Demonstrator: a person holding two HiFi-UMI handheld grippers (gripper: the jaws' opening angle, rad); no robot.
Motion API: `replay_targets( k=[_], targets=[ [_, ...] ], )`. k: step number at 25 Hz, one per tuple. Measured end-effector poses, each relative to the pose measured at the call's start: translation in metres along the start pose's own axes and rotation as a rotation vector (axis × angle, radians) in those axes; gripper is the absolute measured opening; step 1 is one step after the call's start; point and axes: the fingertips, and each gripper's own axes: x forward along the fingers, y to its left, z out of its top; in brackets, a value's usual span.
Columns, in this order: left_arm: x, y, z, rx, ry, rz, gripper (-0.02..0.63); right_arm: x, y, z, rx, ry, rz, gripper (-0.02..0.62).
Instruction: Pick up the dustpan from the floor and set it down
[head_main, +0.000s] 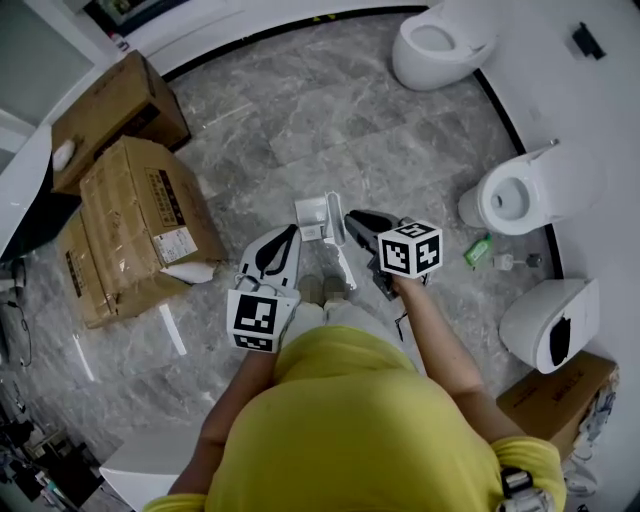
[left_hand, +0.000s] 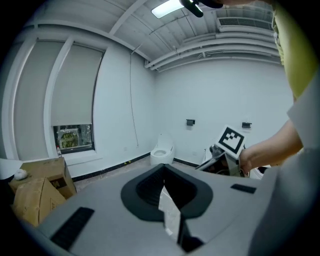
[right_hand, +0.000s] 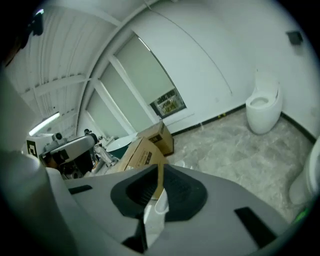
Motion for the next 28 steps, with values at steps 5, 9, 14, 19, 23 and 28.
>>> replay_targets(
  k=[5,9,14,19,23,28],
  targets=[
    [-0.001,0.005,0.041,0.034,-0.077,0.024,0.002,-0.053,0.044,0.085,-0.287,-0.251,-0.123,0.011],
    [-0.006,0.017,0.094,0.102,-0.163,0.098,0.002,-0.107,0.073,0.149,-0.462,-0.455,-0.275,0.011],
    [-0.02,0.032,0.152,0.156,-0.246,0.188,0.002,-0.161,0.108,0.2,-0.636,-0.659,-0.425,0.011],
    [-0.03,0.035,0.173,0.166,-0.274,0.216,0.002,-0.178,0.122,0.214,-0.655,-0.74,-0.443,0.009],
    [-0.03,0.033,0.174,0.169,-0.27,0.215,0.002,-0.177,0.12,0.21,-0.663,-0.727,-0.439,0.009],
    [-0.029,0.033,0.174,0.169,-0.267,0.211,0.002,-0.175,0.117,0.207,-0.658,-0.716,-0.444,0.009]
  ],
)
